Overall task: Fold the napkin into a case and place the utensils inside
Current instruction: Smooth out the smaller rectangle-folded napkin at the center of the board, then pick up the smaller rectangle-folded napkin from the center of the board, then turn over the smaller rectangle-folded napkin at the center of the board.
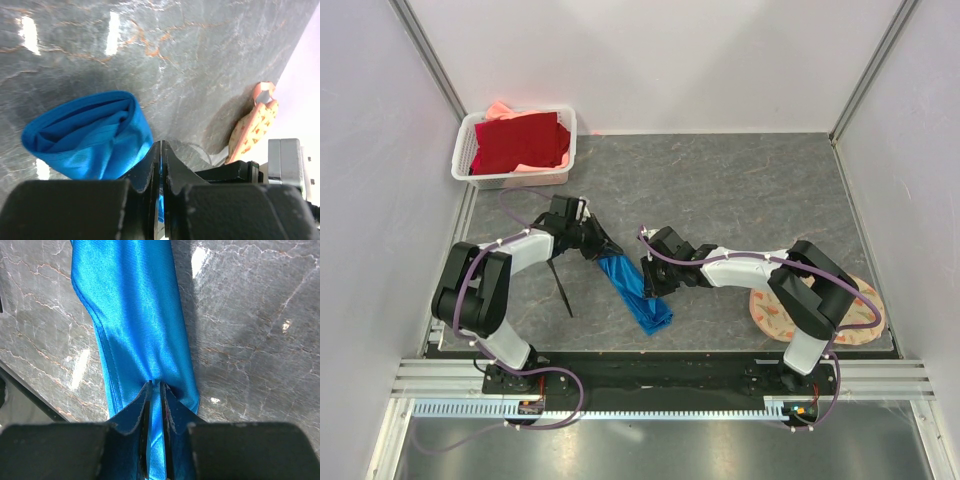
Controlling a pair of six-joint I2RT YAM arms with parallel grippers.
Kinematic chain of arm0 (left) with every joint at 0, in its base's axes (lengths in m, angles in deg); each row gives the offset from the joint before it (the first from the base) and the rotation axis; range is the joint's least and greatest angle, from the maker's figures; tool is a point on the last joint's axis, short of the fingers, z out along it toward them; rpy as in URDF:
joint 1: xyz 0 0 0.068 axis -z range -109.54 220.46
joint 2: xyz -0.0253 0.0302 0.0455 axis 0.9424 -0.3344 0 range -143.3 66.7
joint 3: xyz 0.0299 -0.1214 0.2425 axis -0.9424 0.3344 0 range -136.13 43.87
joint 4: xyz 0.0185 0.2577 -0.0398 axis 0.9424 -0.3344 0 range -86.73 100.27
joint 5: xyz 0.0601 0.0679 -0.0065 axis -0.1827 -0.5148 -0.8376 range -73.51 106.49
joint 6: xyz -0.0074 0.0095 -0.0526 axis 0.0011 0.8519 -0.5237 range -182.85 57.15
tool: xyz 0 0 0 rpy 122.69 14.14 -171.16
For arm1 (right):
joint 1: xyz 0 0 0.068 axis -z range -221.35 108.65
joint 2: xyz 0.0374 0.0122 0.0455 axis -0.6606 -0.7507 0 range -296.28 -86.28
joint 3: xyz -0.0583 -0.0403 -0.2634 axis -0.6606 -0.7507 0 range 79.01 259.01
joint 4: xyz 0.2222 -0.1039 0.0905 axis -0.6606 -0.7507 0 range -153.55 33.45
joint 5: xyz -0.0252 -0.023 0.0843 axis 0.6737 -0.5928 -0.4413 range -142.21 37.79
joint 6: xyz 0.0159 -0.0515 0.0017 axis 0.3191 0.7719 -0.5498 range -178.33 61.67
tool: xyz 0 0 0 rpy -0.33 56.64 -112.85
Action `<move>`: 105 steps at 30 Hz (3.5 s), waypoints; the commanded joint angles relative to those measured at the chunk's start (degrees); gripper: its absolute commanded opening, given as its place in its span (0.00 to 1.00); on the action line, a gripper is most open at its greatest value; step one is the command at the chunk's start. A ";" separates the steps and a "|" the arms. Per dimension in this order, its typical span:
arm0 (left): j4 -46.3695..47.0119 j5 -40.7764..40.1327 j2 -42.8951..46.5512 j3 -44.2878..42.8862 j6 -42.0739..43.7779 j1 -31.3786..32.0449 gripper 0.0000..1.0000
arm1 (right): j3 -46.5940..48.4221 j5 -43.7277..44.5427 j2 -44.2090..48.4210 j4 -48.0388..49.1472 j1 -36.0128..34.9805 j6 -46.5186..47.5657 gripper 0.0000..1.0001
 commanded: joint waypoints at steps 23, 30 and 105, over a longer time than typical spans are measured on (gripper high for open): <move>-6.21 -3.66 -1.62 -7.38 8.50 -1.33 0.11 | 8.36 2.19 2.84 -10.73 0.85 6.93 0.30; -11.30 -3.48 5.41 -9.22 8.76 -1.33 0.15 | 11.79 1.93 1.53 -12.93 -0.29 9.74 0.41; -20.28 -13.85 23.37 2.91 5.69 2.97 0.15 | -2.44 -34.44 -2.43 22.48 9.10 -12.58 0.00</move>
